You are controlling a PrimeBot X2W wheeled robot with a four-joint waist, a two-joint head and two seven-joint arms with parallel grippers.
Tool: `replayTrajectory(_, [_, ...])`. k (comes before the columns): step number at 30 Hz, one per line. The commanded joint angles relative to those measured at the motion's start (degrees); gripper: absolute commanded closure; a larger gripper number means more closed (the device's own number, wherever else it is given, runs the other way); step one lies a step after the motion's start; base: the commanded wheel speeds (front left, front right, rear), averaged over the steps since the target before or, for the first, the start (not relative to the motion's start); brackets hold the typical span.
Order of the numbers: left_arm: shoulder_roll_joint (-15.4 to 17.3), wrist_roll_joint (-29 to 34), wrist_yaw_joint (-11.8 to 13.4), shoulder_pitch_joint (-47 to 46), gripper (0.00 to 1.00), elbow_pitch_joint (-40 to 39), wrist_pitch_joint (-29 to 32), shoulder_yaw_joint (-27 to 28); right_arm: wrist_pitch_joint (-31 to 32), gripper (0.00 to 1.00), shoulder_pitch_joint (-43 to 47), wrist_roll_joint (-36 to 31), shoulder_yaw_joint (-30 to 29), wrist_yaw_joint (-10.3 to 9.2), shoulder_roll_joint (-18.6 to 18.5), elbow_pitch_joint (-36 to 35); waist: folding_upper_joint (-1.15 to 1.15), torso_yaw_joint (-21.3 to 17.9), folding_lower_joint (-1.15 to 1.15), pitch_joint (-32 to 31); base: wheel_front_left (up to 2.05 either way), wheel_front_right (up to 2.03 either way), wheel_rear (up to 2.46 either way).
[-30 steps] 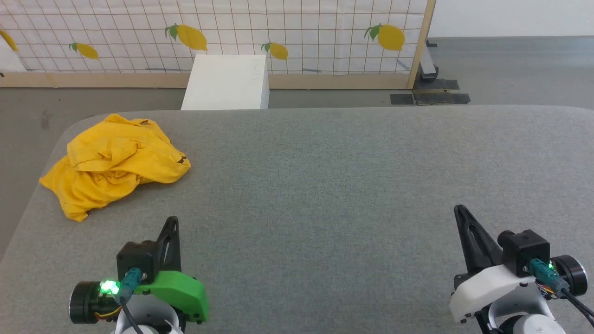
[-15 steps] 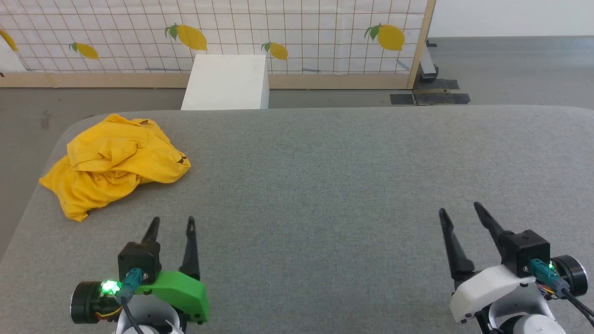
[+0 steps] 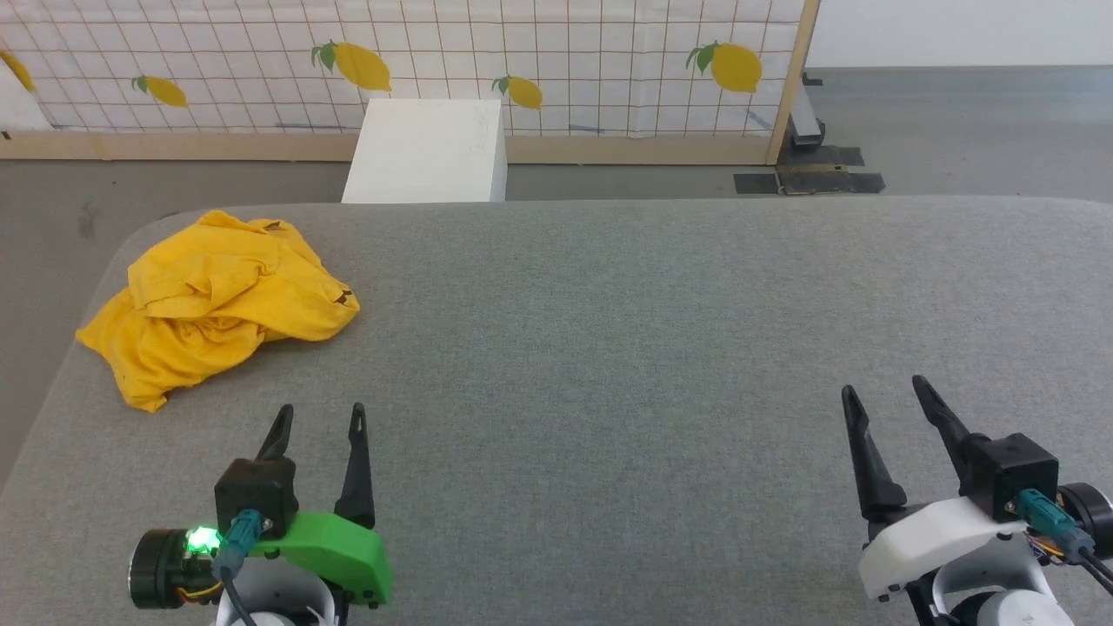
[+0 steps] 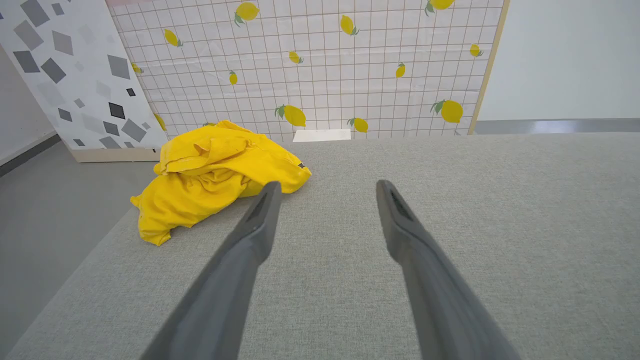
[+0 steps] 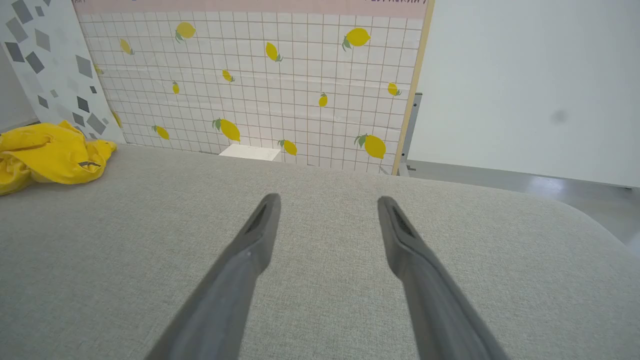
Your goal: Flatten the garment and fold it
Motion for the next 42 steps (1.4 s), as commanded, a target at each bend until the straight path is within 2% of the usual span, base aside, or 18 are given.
replayTrajectory(1, [-0.1,-0.2,0.2,0.7,0.0,-0.3,-0.6,0.3,-0.7,0.0,0.3,0.7,-0.4,-0.02,0.0,0.2,0.0,0.1,0.0,0.1,0.0,0.0,0.0])
replayTrajectory(19, [-0.1,-1.1,0.7,1.5,0.0,-0.9,-2.7,1.2,-2.8,0.0,0.2,0.8,-1.8,-0.03,0.0,0.6,0.0,3.7,0.0,0.4,0.0,0.0,0.0])
replayTrajectory(42, [-0.2,-2.4,1.6,3.5,0.0,-1.5,-5.5,1.6,-5.5,0.0,0.8,0.6,-0.9,-0.05,0.0,1.6,0.0,12.3,0.0,0.3,0.0,0.0,0.0])
